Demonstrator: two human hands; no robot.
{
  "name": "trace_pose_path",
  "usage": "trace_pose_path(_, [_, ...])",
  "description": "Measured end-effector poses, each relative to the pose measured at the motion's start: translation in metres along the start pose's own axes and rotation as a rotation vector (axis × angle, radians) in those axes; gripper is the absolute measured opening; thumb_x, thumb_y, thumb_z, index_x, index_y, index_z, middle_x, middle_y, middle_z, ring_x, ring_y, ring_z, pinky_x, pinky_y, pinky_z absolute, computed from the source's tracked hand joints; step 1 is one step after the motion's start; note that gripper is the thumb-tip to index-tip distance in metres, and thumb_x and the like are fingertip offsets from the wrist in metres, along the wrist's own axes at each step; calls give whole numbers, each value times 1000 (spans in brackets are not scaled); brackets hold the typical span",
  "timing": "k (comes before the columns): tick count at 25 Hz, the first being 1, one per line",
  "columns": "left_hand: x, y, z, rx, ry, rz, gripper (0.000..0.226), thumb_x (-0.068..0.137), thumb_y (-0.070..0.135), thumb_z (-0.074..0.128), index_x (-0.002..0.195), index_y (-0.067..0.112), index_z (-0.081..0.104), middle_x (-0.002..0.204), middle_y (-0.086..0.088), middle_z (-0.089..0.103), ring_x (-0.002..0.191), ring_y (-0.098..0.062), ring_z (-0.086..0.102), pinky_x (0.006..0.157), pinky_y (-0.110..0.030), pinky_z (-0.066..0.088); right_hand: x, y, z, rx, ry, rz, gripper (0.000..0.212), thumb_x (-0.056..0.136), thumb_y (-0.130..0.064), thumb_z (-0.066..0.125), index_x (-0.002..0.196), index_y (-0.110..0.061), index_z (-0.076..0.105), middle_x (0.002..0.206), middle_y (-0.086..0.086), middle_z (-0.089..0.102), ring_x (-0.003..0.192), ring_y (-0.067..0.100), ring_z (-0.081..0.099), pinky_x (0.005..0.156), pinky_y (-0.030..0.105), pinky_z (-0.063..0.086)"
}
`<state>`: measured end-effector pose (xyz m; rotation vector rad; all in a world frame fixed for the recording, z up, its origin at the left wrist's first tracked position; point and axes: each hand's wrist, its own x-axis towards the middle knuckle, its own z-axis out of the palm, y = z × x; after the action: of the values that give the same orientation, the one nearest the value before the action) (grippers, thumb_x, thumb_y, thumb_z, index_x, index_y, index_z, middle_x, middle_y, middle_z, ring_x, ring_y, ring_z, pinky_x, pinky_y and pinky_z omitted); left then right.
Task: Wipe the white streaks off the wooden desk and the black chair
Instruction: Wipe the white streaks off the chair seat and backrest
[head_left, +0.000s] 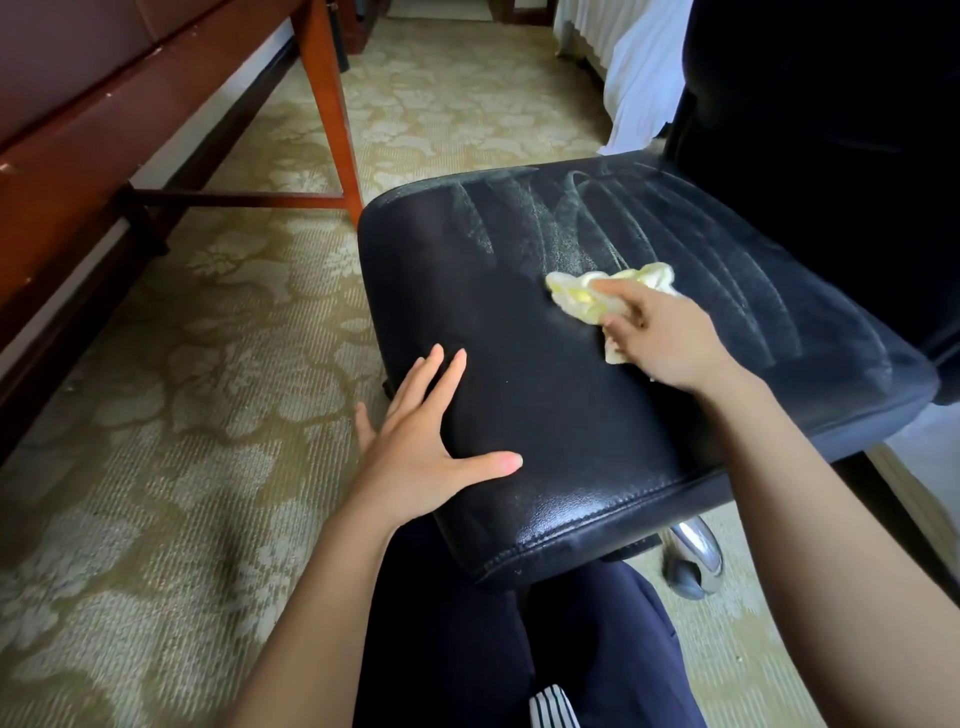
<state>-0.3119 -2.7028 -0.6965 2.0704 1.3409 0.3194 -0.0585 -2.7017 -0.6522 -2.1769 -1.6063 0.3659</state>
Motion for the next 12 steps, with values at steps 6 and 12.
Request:
trace_pose_path(6, [2, -2, 3, -4, 11, 5, 115, 46, 85, 50, 145, 53, 0, 150, 35, -16, 136, 14, -17, 113, -54, -14, -54, -30, -4, 89, -235, -298, 38, 86, -27, 64, 116, -49, 57, 54, -13, 63, 63, -8, 58, 70, 4, 36])
trace_pose_path(12, [0, 2, 0, 10, -4, 3, 118, 46, 84, 54, 146, 51, 1, 151, 34, -15, 136, 15, -16, 111, -55, -15, -75, -31, 2, 346, -425, -369, 39, 79, -16, 74, 106, -43, 67, 87, 3, 72, 81, 15, 68, 77, 24, 51])
